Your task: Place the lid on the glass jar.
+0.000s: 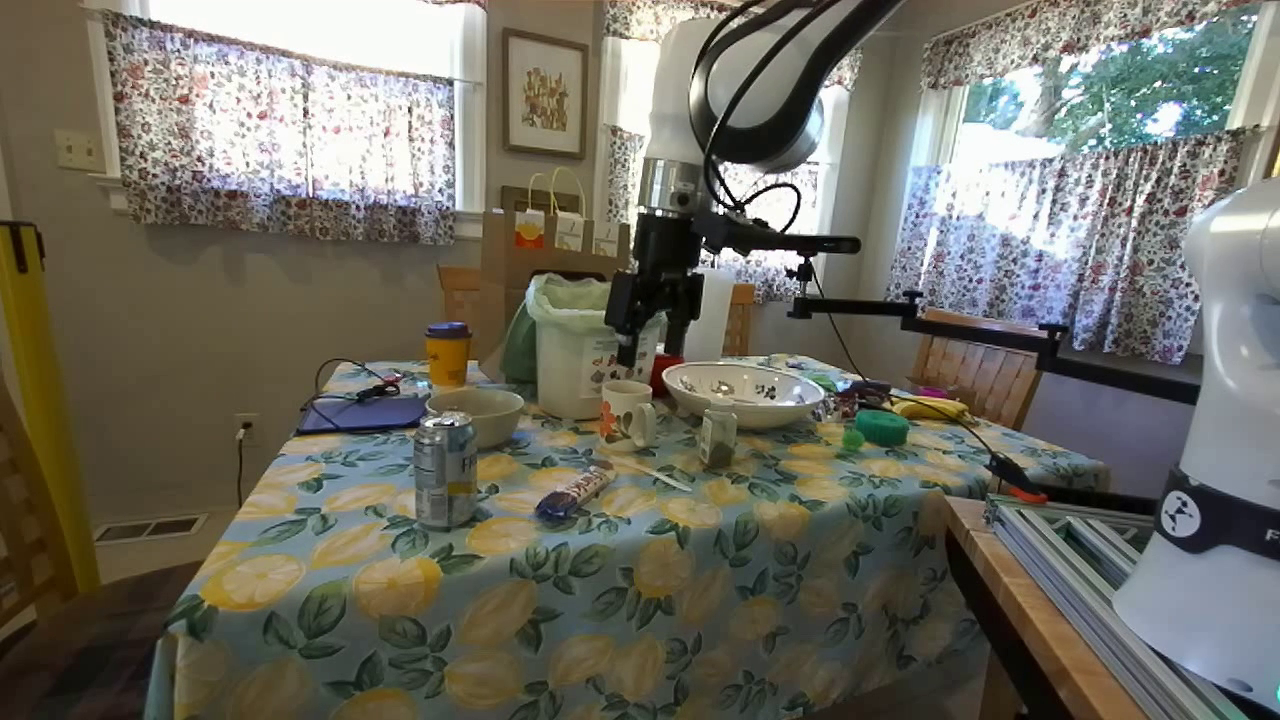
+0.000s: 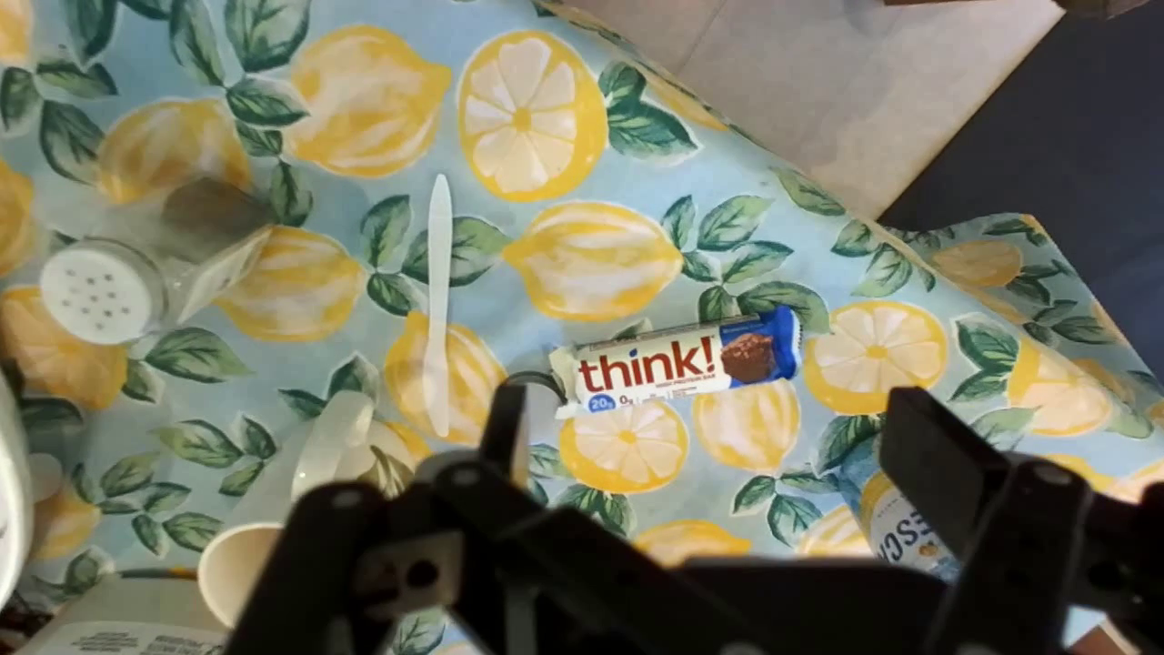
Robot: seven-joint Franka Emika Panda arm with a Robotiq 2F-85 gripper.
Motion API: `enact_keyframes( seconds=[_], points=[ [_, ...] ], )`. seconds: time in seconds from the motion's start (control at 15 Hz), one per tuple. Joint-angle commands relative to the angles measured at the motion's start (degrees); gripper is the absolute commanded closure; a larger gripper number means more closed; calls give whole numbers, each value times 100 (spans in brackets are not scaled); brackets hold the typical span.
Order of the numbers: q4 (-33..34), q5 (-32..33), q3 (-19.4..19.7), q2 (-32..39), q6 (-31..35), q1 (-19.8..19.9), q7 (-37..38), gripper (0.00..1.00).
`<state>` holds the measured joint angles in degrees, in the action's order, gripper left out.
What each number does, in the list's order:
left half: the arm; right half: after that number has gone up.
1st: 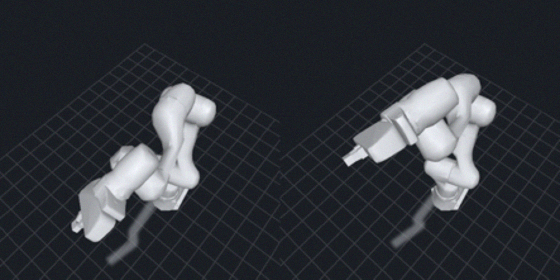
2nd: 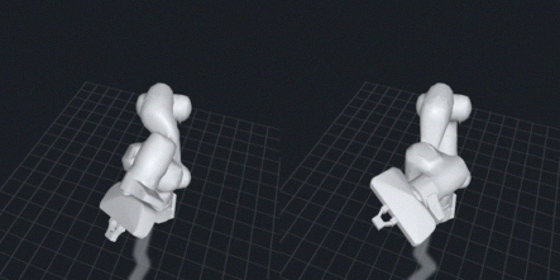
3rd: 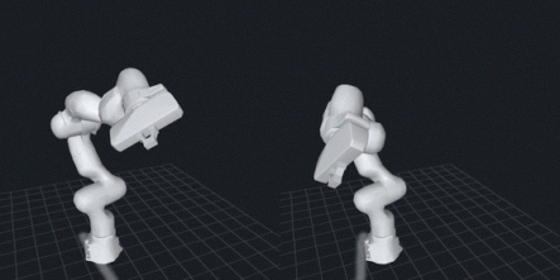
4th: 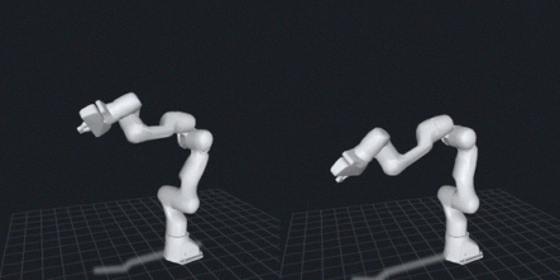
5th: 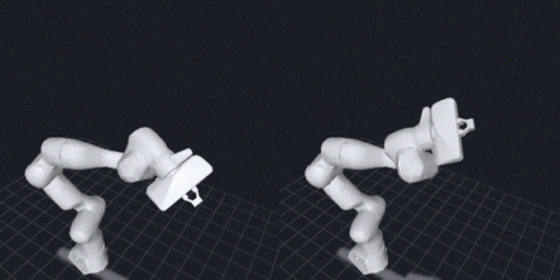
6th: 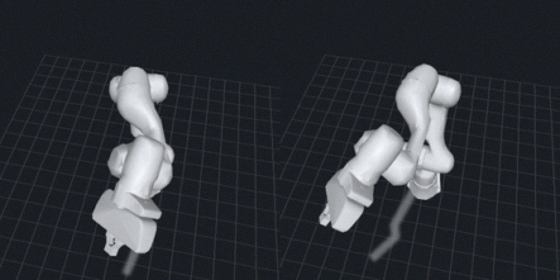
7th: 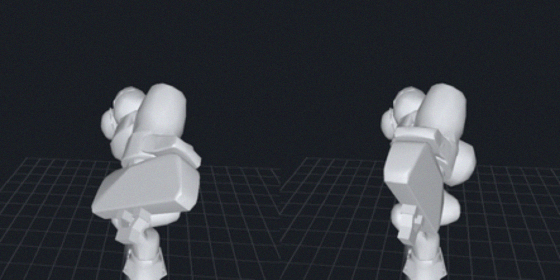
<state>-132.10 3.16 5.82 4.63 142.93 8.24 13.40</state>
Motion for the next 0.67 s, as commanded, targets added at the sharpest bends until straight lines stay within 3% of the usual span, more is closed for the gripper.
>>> enact_keyframes(
  seconds=[0.0,0.6],
  points=[
    [372,166,149,603,194,-85,397,0],
    [1287,151,669,1718,252,-155,959,0]
  ],
)
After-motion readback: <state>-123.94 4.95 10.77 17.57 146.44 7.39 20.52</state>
